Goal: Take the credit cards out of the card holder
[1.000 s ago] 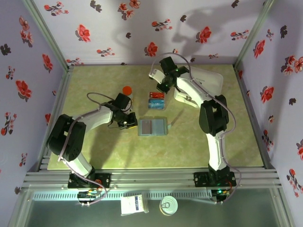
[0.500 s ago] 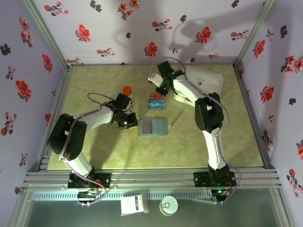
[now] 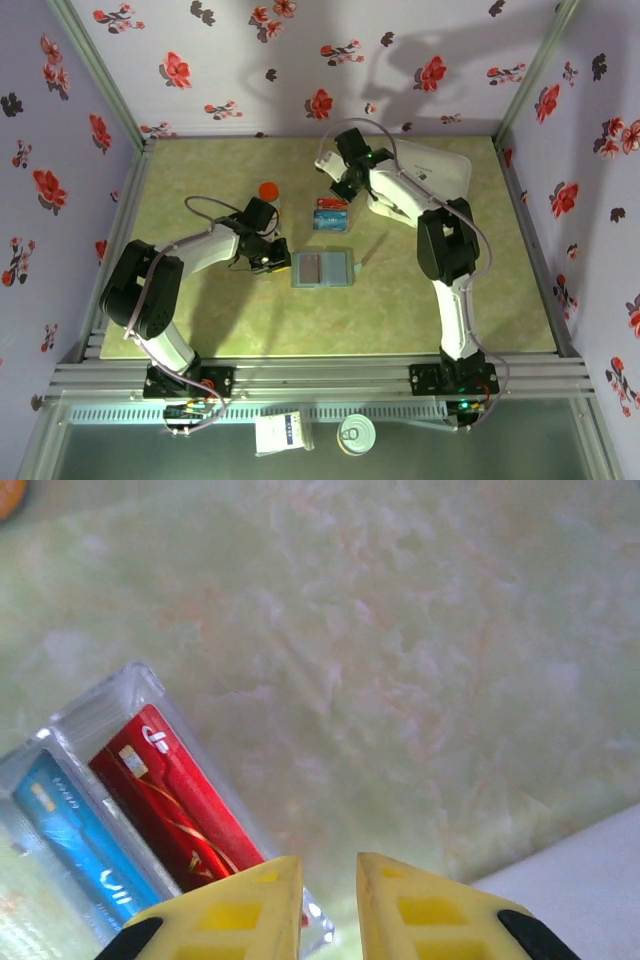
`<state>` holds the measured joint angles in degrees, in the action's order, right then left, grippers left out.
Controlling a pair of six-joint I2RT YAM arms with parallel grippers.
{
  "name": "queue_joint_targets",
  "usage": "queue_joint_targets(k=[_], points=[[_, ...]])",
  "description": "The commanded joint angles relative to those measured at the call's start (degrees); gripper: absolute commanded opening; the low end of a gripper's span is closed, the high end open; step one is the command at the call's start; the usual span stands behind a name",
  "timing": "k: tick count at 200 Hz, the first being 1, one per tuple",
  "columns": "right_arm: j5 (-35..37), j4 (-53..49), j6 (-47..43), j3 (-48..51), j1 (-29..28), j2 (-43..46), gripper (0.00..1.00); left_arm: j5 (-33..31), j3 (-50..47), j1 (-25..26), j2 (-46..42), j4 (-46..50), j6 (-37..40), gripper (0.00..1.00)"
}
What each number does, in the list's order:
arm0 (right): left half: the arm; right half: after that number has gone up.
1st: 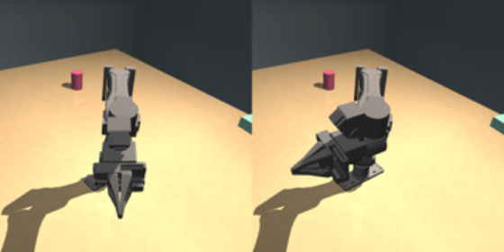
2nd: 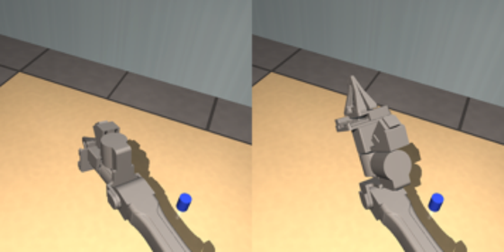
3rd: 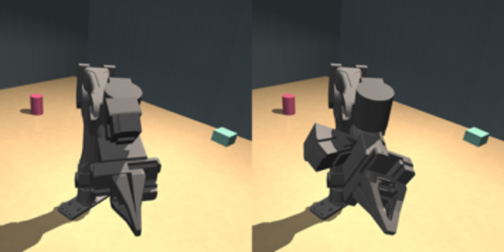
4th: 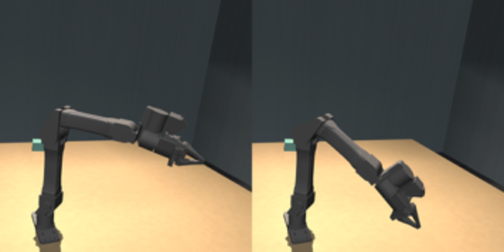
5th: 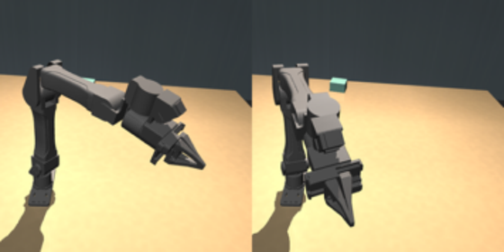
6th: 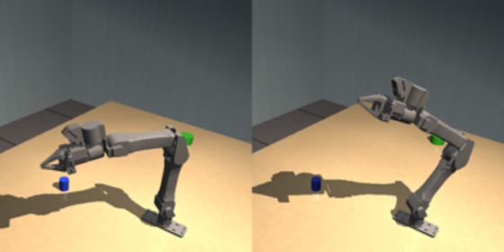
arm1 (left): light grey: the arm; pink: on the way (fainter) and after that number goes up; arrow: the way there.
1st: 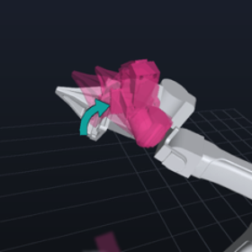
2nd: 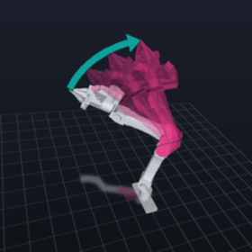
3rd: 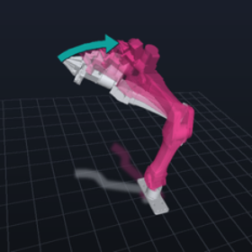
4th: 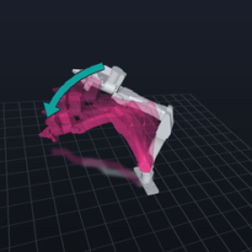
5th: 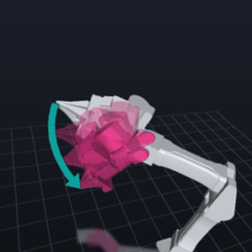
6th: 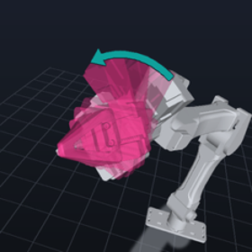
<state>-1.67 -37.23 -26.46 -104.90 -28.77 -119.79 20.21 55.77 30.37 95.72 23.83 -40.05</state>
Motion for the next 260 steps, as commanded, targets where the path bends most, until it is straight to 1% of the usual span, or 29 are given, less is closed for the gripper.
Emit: queue_joint_targets(k=[1, 13, 48, 71, 89, 112, 140, 161, 200, 222, 260], points=[[0.55, -0.03, 7.49, 3.12, -1.16, 6.2, 0.24, 1.51, 0.32, 0.25, 1.56, -1.04, 0.91, 0.08], [0.33, 0.16, 12.05, 5.57, -1.77, 8.46, 0.25, 1.58, 0.61, 0.55, 2.09, -1.41, 0.78, 0.06], [-0.83, 2.19, 29.29, 15.24, -4.1, 15.83, 0.25, 2.72, 0.83, 1.57, 3.89, -3.15, 0.42, 0.05], [-4.45, 9.29, 39.08, 26.38, -5.49, 22.63, 0.24, 3.16, 1.36, 2.32, 5.12, -3.34, 0.83, 0.05], [-6.9, 13.99, 46.77, 33.52, -6.21, 26.8, 0.23, 2.23, 1.38, 2.47, 5.61, -2.72, 0.48, 0.04], [-11.1, 17.54, 55.42, 39.75, -6.55, 29.44, 0.2, 1.16, 0.97, 2.46, 5.79, -2.66, 0.15, 0.03], [-16.64, 21.85, 65.11, 44.67, -7.38, 29.04, 0.19, 1.03, 0.76, 2.41, 5.79, -2.68, -0.05, 0.03], [-20.57, 22.48, 69.06, 45.48, -8.11, 26.75, 0.22, 0.74, 0.79, 2.48, 5.59, -2.07, 0.23, 0.03], [-24.53, 30.49, 73.98, 48.75, -9.24, 24.56, 0.3, 0.7, 0.23, 2.43, 5.88, -2.61, 0.2, 0.02], [-25.63, 32.23, 75.81, 48.65, -9.92, 22.23, 0.29, 0.89, 0.05, 2.41, 5.54, -2.73, 0.24, 0.02], [-26.64, 34.13, 76.88, 47.85, -11.55, 18.69, 0.25, 0.89, -0.64, 2.46, 5.26, -2.86, 0.15, 0.02]])
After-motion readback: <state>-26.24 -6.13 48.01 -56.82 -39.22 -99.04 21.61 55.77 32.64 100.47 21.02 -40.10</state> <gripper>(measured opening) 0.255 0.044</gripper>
